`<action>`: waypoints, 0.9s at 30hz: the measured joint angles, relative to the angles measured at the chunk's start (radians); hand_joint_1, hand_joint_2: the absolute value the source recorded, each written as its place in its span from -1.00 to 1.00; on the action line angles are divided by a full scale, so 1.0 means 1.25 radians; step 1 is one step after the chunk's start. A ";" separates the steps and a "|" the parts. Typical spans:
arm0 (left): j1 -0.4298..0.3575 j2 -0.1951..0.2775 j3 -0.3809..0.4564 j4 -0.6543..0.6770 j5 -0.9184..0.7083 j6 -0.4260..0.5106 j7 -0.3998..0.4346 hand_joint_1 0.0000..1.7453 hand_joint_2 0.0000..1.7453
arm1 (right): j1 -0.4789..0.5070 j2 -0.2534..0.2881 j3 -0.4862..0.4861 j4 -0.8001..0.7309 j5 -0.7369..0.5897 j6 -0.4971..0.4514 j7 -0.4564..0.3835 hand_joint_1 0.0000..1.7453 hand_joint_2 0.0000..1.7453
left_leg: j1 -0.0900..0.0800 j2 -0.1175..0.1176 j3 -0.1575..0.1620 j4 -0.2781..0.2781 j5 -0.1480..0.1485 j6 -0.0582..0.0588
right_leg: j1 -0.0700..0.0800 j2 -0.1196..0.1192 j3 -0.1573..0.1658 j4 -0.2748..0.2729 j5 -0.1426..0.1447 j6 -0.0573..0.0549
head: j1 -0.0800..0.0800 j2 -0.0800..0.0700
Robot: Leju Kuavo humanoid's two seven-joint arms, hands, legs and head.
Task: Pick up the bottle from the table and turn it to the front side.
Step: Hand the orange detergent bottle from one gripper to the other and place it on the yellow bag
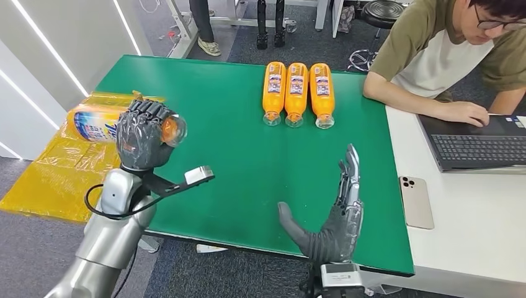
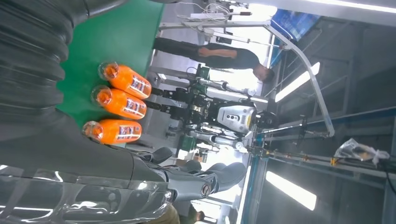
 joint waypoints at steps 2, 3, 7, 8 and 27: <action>-0.036 0.041 -0.002 0.044 -0.001 -0.031 0.001 1.00 1.00 | 0.004 0.000 0.000 -0.020 -0.025 0.000 0.000 -1.00 1.00 | 0.000 0.001 0.000 0.000 0.000 0.000 | 0.000 0.001 0.000 0.000 0.001 -0.001 | 0.000 0.000; -0.051 0.060 -0.003 0.066 0.002 -0.046 -0.002 1.00 1.00 | 0.006 0.000 0.000 -0.031 -0.034 0.000 0.000 -1.00 1.00 | 0.000 0.002 0.000 0.000 0.000 0.000 | 0.000 0.002 -0.001 0.000 0.001 -0.001 | 0.000 0.000; -0.092 0.116 -0.023 0.166 0.018 -0.097 -0.024 1.00 1.00 | 0.008 0.000 0.000 -0.076 -0.056 0.000 0.000 -1.00 1.00 | 0.000 0.002 0.000 0.000 0.000 0.000 | 0.000 0.003 -0.002 0.000 0.001 -0.001 | 0.000 0.000; -0.101 0.123 -0.031 0.196 0.019 -0.107 -0.026 1.00 1.00 | 0.008 0.001 0.001 -0.087 -0.056 0.000 0.000 -1.00 1.00 | 0.000 0.002 0.000 0.000 0.000 0.000 | 0.000 0.002 -0.002 0.000 0.001 -0.001 | 0.000 0.000; -0.190 0.069 -0.141 0.611 -0.028 -0.283 -0.007 1.00 1.00 | -0.076 0.045 0.009 -0.126 -0.075 0.001 0.000 -1.00 1.00 | 0.000 0.002 -0.001 0.000 0.000 -0.001 | 0.000 0.002 -0.002 0.000 0.001 -0.001 | 0.000 0.000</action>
